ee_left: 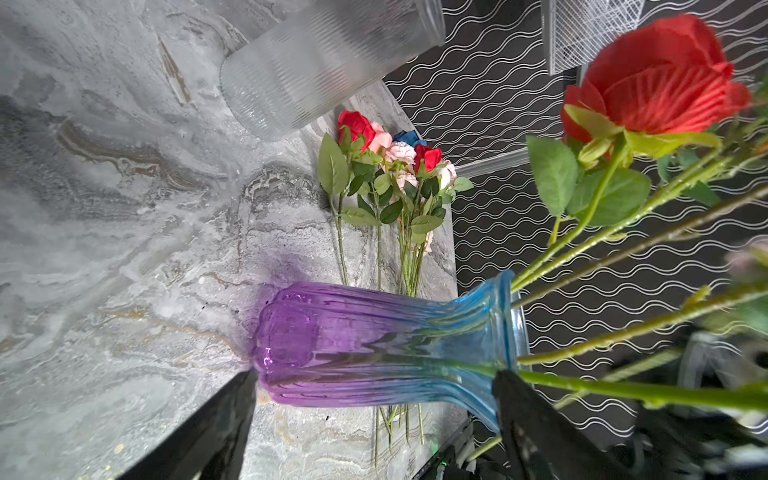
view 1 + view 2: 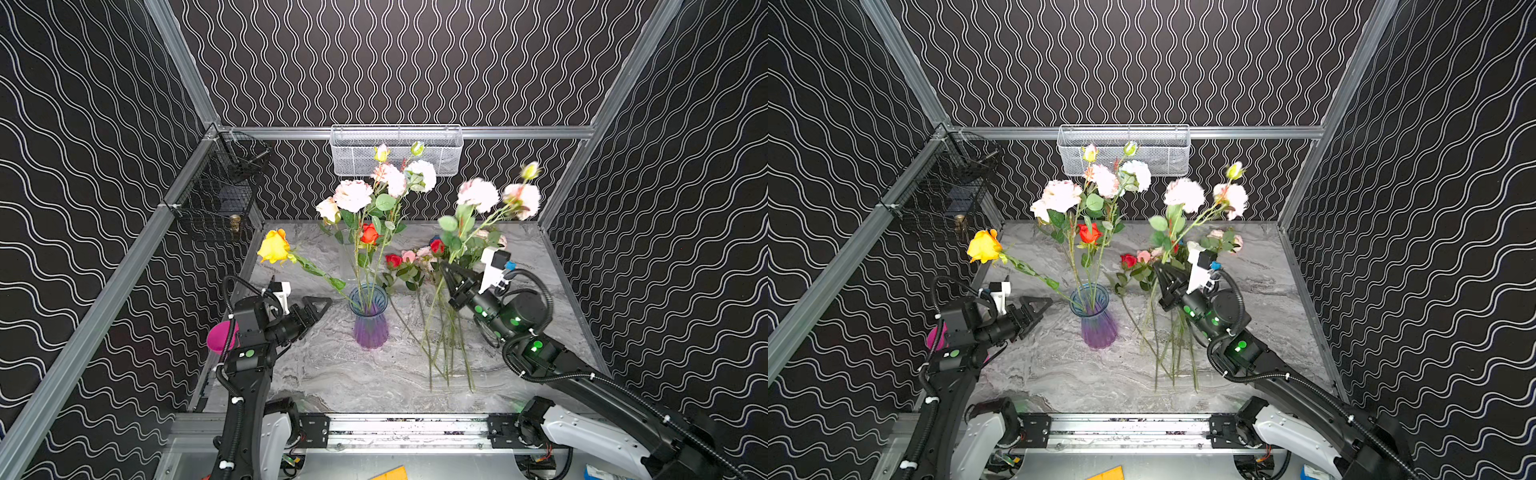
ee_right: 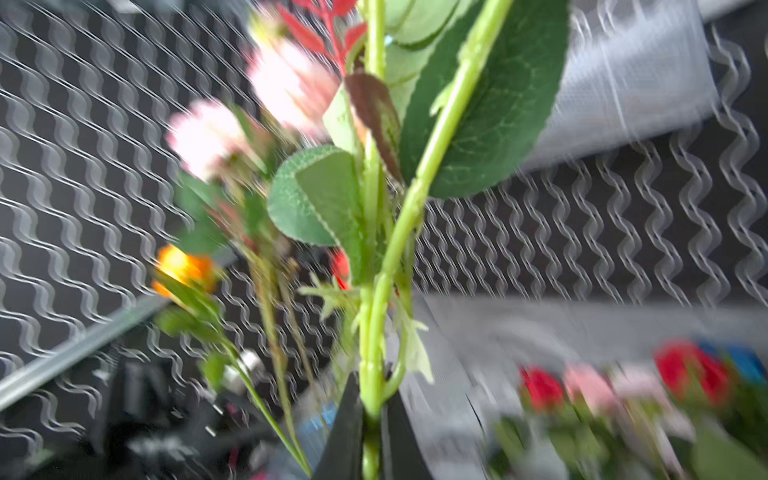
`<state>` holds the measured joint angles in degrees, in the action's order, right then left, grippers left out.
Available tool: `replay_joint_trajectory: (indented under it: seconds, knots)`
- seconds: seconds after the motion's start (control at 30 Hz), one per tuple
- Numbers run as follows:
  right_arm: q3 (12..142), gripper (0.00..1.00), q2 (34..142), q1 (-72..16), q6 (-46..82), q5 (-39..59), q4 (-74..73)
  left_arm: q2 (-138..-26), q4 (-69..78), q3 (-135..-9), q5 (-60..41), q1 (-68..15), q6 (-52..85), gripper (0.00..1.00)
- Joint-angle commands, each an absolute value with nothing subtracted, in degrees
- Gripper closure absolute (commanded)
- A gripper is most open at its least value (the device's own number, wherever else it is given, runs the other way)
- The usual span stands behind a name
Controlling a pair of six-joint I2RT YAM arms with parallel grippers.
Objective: Arrange the flowers into the vase
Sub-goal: 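Lift the pale pink rose upward out of the bunch with the right gripper, then lower the pale pink rose into the vase mouth and release it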
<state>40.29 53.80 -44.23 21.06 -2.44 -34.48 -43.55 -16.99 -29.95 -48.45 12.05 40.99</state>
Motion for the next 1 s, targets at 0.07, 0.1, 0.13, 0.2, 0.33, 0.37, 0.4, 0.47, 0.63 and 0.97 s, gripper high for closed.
replay_joint_trajectory:
  seconds: [0.07, 0.1, 0.13, 0.2, 0.33, 0.37, 0.4, 0.47, 0.63, 0.97]
  knots:
    - [49.99, 1.0, 60.14, -49.91, 10.37, -1.85, -48.15, -44.48, -15.72, -30.13, -49.4, 12.18, 41.27, 0.08]
    - [52.29, 1.0, 62.31, -50.85, 9.06, -1.4, -48.92, -44.18, -15.81, -30.16, -49.26, 12.14, 41.14, 0.08]
    - [54.39, 1.0, 64.28, -51.61, 7.93, -0.86, -49.79, -43.92, -15.82, -30.21, -49.47, 12.15, 41.21, 0.08]
    - [58.72, 1.0, 68.49, -52.68, 6.69, -0.41, -50.7, -43.22, -15.65, -30.12, -49.38, 12.13, 41.16, 0.08]
    - [63.29, 1.0, 76.56, -53.27, 5.02, -0.39, -52.88, -42.39, -16.17, -30.22, -48.55, 12.13, 41.13, 0.07]
    - [63.65, 1.0, 77.82, -53.26, 4.35, -0.06, -53.1, -42.37, -16.17, -30.31, -48.88, 12.15, 41.02, 0.07]
    - [64.02, 1.0, 79.39, -53.26, 4.05, 0.19, -53.26, -42.52, -16.01, -30.29, -49.24, 12.13, 41.0, 0.07]
    - [64.59, 1.0, 81.67, -53.26, 4.09, 0.18, -52.12, -42.36, -15.65, -30.07, -49.39, 12.15, 41.24, 0.08]
    - [60.7, 0.98, 83.64, -54.16, 5.42, -0.73, -49.71, -42.72, -15.64, -30.32, -50.11, 12.18, 41.12, 0.07]
    - [60.77, 0.61, 83.52, -60.47, 6.67, -14.61, -26.86, -43.04, -15.12, -29.89, -49.92, 12.17, 41.53, 0.07]
